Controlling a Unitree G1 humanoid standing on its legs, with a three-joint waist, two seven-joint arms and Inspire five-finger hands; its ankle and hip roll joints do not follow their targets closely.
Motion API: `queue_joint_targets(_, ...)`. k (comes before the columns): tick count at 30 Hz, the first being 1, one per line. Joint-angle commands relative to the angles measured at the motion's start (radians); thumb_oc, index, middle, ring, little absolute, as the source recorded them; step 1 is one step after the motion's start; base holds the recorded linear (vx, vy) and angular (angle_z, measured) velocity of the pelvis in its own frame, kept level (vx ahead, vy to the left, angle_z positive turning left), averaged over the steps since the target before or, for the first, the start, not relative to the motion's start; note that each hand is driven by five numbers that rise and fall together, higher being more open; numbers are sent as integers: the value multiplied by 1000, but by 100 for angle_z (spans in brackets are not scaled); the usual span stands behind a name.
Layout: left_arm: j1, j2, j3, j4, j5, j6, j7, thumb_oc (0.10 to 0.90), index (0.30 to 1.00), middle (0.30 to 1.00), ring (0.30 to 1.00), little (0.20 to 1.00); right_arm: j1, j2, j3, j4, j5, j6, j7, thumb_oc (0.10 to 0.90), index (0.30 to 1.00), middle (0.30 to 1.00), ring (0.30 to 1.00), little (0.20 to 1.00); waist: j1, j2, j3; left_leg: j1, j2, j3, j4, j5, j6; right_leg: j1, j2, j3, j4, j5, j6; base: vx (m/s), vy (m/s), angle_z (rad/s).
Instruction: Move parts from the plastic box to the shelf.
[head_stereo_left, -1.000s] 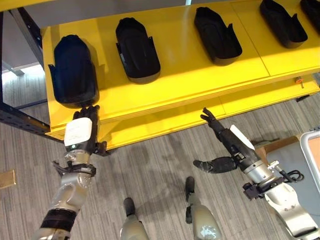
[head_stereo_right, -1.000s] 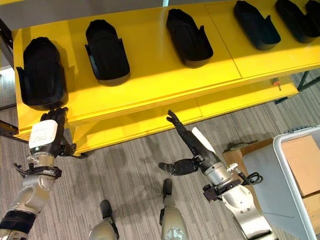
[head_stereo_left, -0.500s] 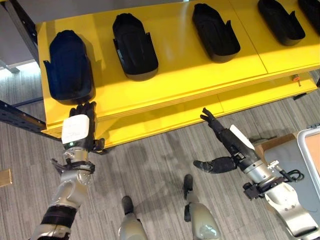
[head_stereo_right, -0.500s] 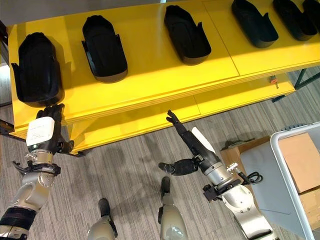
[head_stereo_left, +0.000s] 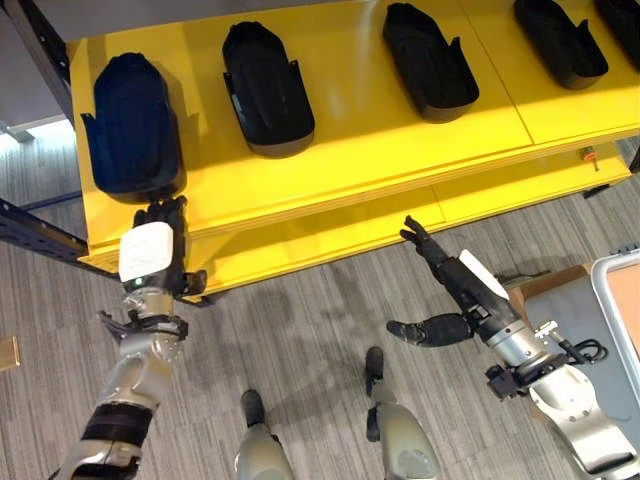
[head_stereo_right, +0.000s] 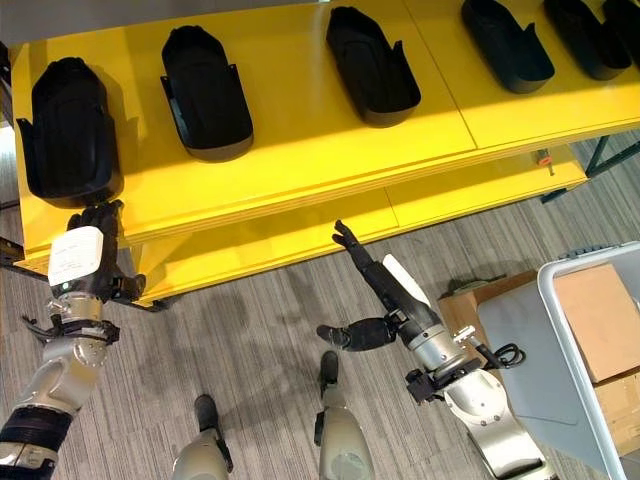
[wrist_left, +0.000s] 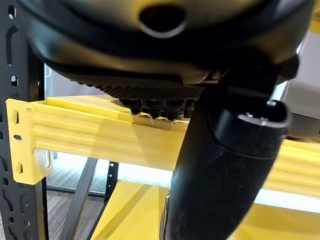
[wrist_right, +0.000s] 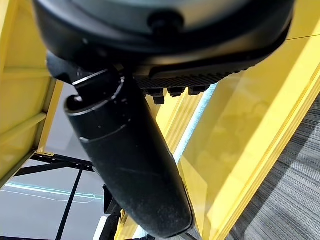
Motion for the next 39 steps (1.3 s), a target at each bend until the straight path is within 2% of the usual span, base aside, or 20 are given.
queue_joint_targets(1, -58, 110, 43, 59, -16, 4, 38, 900, 1000, 1000, 1000, 1000, -55, -28, -42, -114, 55, -90, -12, 900, 1000, 1000, 1000, 1000, -18, -36, -67, -114, 20, -35, 124, -3, 18, 26, -92, 13, 145, -148, 64, 0, 0, 0)
queue_joint_targets(39, -169, 160, -6, 120, -32, 10, 50, 900, 1000, 1000, 1000, 1000, -25, -42, -60, -127, 59, -99, -14, 900, 1000, 1000, 1000, 1000, -36, -43, -71, -161, 11, -34, 187, -29, 24, -7, -105, 38, 155, -137, 71, 0, 1, 0)
